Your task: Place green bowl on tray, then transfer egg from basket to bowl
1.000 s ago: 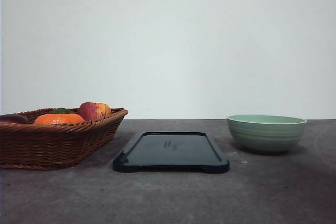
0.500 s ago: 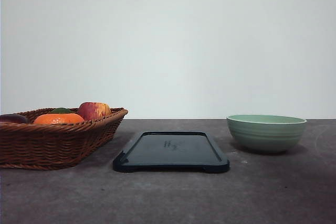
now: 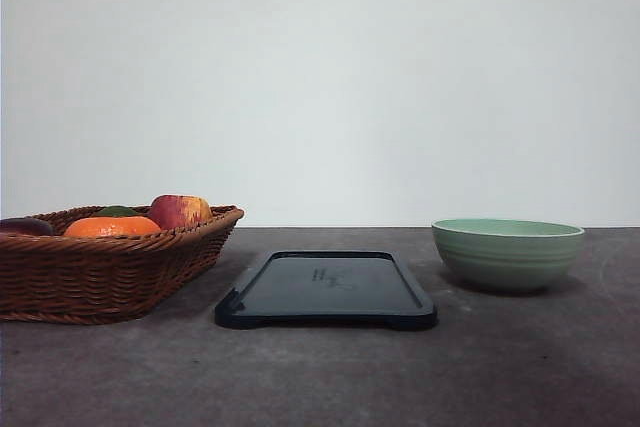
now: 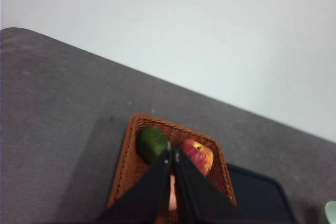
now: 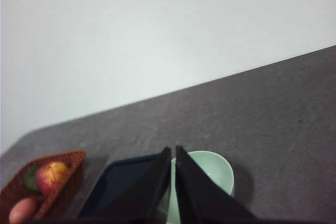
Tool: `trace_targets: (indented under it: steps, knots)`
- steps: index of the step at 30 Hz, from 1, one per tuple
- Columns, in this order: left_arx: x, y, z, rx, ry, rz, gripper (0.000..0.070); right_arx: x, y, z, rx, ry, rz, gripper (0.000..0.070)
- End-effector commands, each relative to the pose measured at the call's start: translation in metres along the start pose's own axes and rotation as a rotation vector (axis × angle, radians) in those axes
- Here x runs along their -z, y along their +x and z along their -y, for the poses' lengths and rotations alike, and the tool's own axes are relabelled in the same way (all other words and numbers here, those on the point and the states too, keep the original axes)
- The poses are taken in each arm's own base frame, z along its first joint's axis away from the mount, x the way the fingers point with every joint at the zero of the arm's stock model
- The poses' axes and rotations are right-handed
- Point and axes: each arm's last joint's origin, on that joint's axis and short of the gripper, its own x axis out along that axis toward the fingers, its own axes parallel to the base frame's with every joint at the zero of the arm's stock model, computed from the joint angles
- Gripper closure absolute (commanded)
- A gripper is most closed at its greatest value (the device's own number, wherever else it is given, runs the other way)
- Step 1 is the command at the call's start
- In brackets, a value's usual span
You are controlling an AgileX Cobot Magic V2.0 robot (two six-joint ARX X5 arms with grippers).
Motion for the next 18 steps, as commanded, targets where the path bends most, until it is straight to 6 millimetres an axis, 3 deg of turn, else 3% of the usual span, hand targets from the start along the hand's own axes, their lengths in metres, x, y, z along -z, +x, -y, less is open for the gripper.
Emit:
trace_targets:
  steps: [1, 8, 18]
  knots:
    - [-0.011, 0.002, 0.005, 0.002, 0.051, -0.013, 0.0699, -0.008, 0.003, -0.003, 0.009, -0.055, -0.037, 0.0694]
    - [-0.032, 0.026, 0.013, 0.046, 0.075, -0.148, 0.0699, -0.027, 0.025, -0.005, 0.064, -0.105, -0.216, 0.0694]
    - [-0.039, 0.062, 0.020, 0.074, 0.152, -0.411, 0.0699, -0.032, 0.068, -0.006, 0.045, -0.150, -0.509, 0.0694]
